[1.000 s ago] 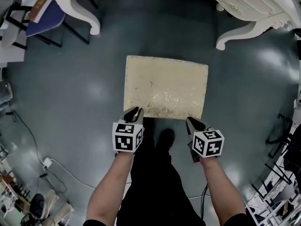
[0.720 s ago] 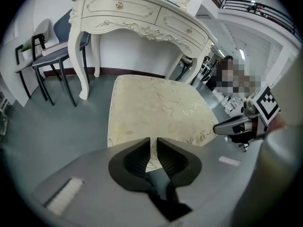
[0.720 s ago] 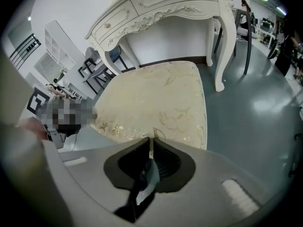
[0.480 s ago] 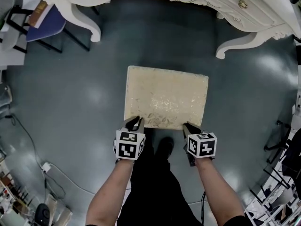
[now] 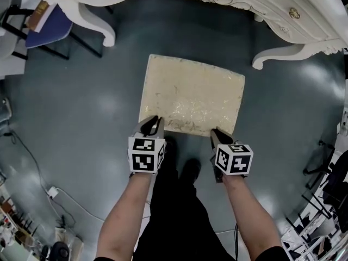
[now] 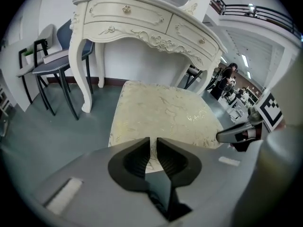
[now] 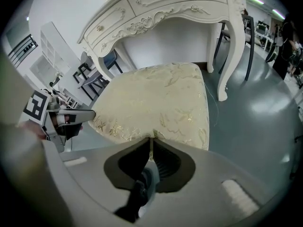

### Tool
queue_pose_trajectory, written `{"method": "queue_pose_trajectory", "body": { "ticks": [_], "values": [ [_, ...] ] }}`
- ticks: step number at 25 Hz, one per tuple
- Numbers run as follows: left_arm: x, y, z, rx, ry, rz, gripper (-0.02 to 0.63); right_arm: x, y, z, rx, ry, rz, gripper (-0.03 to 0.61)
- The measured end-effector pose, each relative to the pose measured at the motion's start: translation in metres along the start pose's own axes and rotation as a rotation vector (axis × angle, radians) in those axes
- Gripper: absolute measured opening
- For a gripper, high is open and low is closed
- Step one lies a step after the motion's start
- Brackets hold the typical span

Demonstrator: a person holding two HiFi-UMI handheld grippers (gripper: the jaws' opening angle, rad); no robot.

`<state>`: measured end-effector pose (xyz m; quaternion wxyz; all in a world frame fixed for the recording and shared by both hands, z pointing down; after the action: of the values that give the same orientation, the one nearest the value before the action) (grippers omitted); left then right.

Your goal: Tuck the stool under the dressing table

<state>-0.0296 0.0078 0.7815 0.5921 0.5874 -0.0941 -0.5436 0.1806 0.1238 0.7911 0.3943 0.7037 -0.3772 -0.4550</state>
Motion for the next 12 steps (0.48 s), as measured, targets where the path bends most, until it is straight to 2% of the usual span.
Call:
{"method": "queue_pose_trajectory", "body": {
  "ticks": [4,10,12],
  "values": [
    [0.017,0.008,0.007,0.004,0.041,-0.015,0.063,0.025,0.01,-0.001,-0.014,-0.002,-0.016,0.026],
    [0.035,0.014,0.025,-0.056,0.024,-0.049,0.06,0.066,0.026,0.004,-0.084,-0.022,-0.086,0.023],
    [0.042,0.016,0.034,-0.07,0.023,-0.042,0.057,0.082,0.033,0.008,-0.071,-0.006,-0.106,-0.008]
  ]
}}
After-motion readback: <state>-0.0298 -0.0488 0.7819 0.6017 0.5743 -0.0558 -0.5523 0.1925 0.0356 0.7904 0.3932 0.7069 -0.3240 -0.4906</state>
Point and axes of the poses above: the fingertips, and each gripper's own axes: y forward along the fingers, z to its left, x out of its top, the point moved 6 cm from there along -y, backward along the fingers, and after that the axes turned 2 degrees about -x, right-handed, at the moved point
